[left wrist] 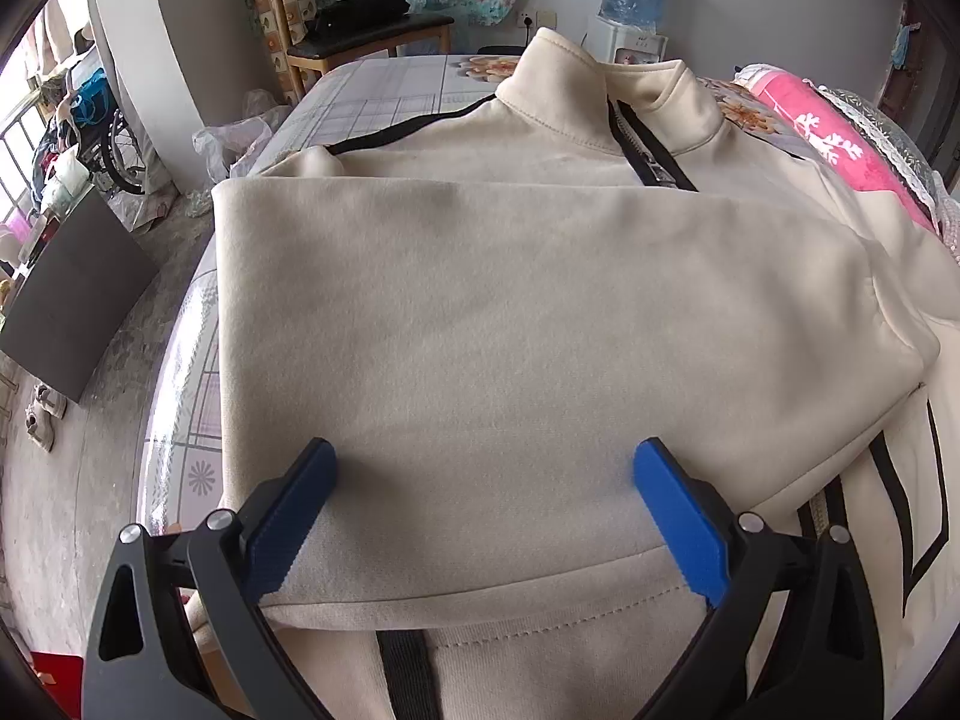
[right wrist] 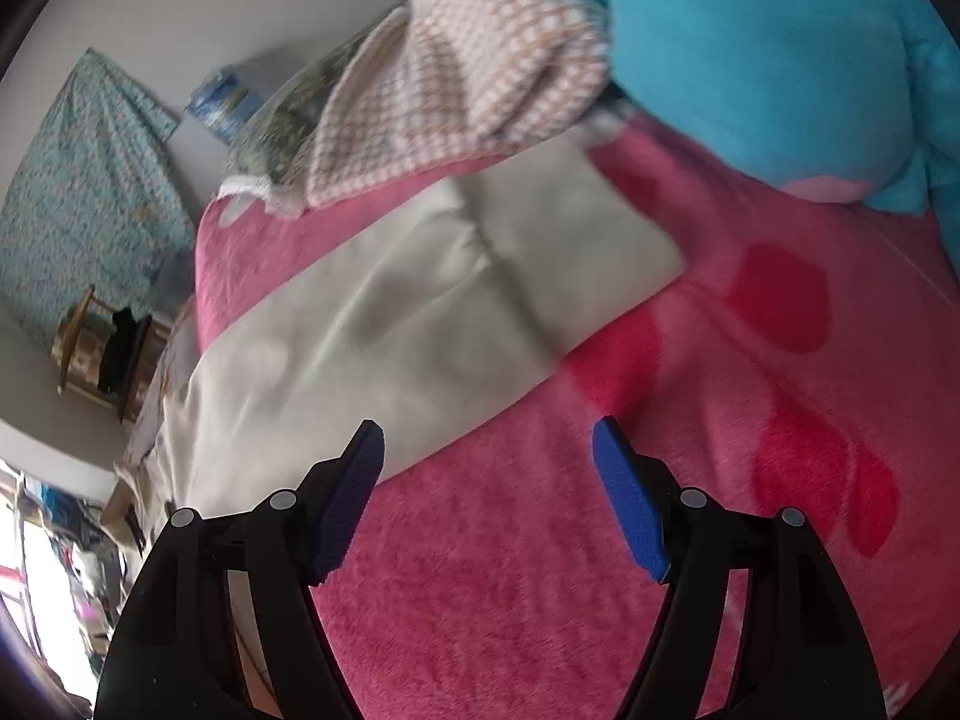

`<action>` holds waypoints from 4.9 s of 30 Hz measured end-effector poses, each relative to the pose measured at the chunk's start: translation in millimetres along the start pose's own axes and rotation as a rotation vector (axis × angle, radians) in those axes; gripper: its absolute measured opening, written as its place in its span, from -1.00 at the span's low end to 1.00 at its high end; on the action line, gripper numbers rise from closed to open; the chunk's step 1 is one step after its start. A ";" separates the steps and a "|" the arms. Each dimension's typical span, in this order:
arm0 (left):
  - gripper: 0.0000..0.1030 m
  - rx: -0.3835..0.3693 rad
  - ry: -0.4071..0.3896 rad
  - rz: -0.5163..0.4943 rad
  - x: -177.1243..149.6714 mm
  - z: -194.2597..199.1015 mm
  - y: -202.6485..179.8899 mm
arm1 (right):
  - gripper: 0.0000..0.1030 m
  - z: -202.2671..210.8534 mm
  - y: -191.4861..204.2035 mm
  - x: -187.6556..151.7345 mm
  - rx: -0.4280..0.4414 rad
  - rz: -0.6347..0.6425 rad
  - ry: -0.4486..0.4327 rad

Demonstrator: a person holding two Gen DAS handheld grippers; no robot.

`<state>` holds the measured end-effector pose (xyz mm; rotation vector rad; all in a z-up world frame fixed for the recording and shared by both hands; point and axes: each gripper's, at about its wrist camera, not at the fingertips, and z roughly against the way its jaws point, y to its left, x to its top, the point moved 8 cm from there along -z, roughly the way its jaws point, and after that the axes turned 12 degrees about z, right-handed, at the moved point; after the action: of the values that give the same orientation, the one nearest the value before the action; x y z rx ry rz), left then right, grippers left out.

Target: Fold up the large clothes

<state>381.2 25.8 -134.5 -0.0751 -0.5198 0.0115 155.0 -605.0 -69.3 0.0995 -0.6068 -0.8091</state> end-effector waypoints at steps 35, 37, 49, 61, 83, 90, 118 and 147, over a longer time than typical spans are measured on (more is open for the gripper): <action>0.42 -0.047 -0.062 0.015 6.5 19.6 7.0 | -0.79 203.3 298.0 91.0 0.272 0.515 -0.498; 0.14 -0.076 -0.046 0.052 5.9 23.6 14.1 | -0.78 213.4 352.7 66.0 0.350 0.612 -0.500; -0.37 -0.248 0.024 0.163 -20.7 57.8 65.3 | -0.51 57.3 592.8 -198.1 0.679 1.016 -0.007; -0.37 -0.372 0.030 0.206 -8.4 67.2 74.3 | 0.22 -7.1 492.8 -214.3 0.528 0.980 0.211; -0.86 -0.007 -0.073 0.104 26.4 21.9 54.5 | -0.95 -119.6 348.7 -49.1 0.339 0.555 0.176; -0.87 -0.048 -0.162 0.077 52.7 50.6 38.0 | -0.99 -83.8 339.7 -40.7 0.421 0.506 0.061; -0.82 -0.063 -0.069 0.187 40.0 3.6 61.5 | 0.35 -22.9 352.7 -114.5 0.254 1.069 -0.008; -0.84 -0.184 -0.078 0.195 23.1 11.3 45.9 | 0.20 -22.1 295.4 -120.6 0.131 0.960 0.050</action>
<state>396.0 73.0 -116.7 -0.3057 -0.5890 0.1576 294.6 -317.7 -53.3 -0.0556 -0.5733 0.1620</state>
